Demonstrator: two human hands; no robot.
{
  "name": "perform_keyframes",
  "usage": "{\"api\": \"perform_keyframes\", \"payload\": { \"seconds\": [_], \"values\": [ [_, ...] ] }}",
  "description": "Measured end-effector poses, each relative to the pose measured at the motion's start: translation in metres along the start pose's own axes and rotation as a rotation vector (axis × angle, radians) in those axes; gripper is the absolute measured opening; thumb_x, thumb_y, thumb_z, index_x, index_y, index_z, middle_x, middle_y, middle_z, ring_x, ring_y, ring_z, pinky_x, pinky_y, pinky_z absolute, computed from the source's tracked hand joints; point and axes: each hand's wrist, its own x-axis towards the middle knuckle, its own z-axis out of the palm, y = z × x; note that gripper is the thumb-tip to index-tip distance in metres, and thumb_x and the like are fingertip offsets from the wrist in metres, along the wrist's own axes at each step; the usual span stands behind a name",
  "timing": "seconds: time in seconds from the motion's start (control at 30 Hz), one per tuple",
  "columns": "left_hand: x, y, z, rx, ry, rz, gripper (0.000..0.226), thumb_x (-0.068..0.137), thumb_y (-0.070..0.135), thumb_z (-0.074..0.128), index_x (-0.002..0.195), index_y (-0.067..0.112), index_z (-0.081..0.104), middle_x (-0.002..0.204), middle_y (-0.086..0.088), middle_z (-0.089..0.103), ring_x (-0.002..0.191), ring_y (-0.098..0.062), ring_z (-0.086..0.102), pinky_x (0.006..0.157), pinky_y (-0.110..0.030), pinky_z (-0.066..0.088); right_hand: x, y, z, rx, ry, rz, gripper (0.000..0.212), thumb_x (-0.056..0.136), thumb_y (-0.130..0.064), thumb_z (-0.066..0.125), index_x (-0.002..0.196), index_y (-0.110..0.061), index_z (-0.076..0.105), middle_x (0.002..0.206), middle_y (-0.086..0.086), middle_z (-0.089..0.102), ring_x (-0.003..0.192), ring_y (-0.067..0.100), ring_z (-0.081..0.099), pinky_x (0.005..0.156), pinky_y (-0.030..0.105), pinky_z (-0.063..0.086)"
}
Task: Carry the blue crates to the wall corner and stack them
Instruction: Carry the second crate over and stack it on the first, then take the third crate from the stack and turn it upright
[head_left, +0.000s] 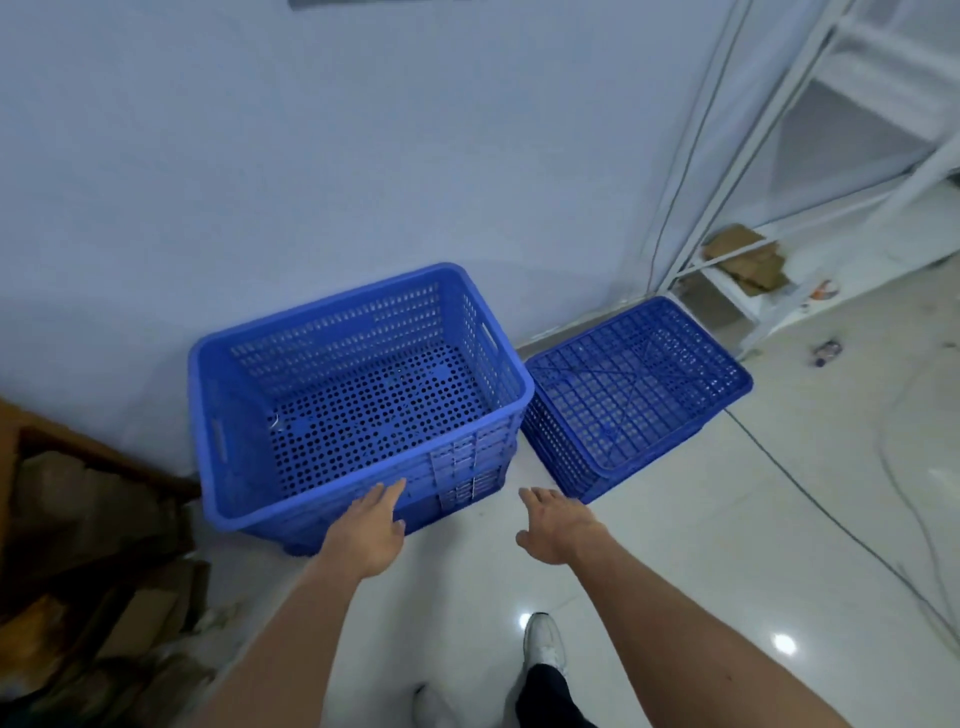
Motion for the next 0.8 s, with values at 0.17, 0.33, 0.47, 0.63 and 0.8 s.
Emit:
{"api": "perform_keyframes", "payload": {
  "seconds": [0.17,0.33,0.47,0.63,0.8],
  "values": [
    [0.008,0.050,-0.024,0.008,0.016,0.113,0.060,0.105,0.035,0.038,0.159,0.029,0.012,0.166,-0.003,0.017,0.150,-0.027,0.024,0.120,-0.044,0.027,-0.039,0.023,-0.009,0.115,0.070,0.096,0.062,0.096,-0.037,0.045,0.151,-0.013,0.026,0.155,0.009,0.033,0.141,0.029,0.033,0.113,0.045,0.031],
    [0.014,0.110,-0.034,0.056,-0.006,0.207,0.058,0.105,0.035,0.038,0.158,0.026,0.017,0.161,-0.008,0.028,0.144,-0.029,0.034,0.115,-0.042,0.032,-0.074,0.062,-0.013,0.174,0.107,0.195,0.057,0.097,-0.038,0.043,0.147,-0.013,0.032,0.151,0.010,0.039,0.136,0.030,0.038,0.110,0.044,0.034],
    [0.025,0.165,-0.039,0.123,0.006,0.246,0.052,0.103,0.035,0.039,0.153,0.021,0.031,0.150,-0.009,0.046,0.131,-0.030,0.048,0.103,-0.040,0.042,-0.094,0.108,-0.010,0.221,0.114,0.281,0.057,0.097,-0.039,0.040,0.148,-0.014,0.032,0.151,0.010,0.040,0.135,0.029,0.040,0.109,0.042,0.036],
    [0.041,0.242,-0.047,0.157,-0.013,0.271,0.046,0.103,0.031,0.038,0.147,0.017,0.041,0.145,-0.012,0.051,0.129,-0.031,0.048,0.100,-0.040,0.042,-0.111,0.176,-0.009,0.324,0.131,0.371,0.055,0.098,-0.039,0.038,0.147,-0.014,0.033,0.148,0.010,0.043,0.133,0.029,0.043,0.108,0.042,0.036],
    [0.066,0.314,-0.047,0.209,0.002,0.299,0.042,0.102,0.035,0.040,0.138,0.015,0.048,0.134,-0.011,0.059,0.119,-0.029,0.055,0.091,-0.035,0.042,-0.111,0.248,-0.006,0.409,0.140,0.433,0.055,0.098,-0.035,0.038,0.147,-0.013,0.033,0.148,0.010,0.043,0.133,0.028,0.044,0.107,0.039,0.037]
  ]
}}
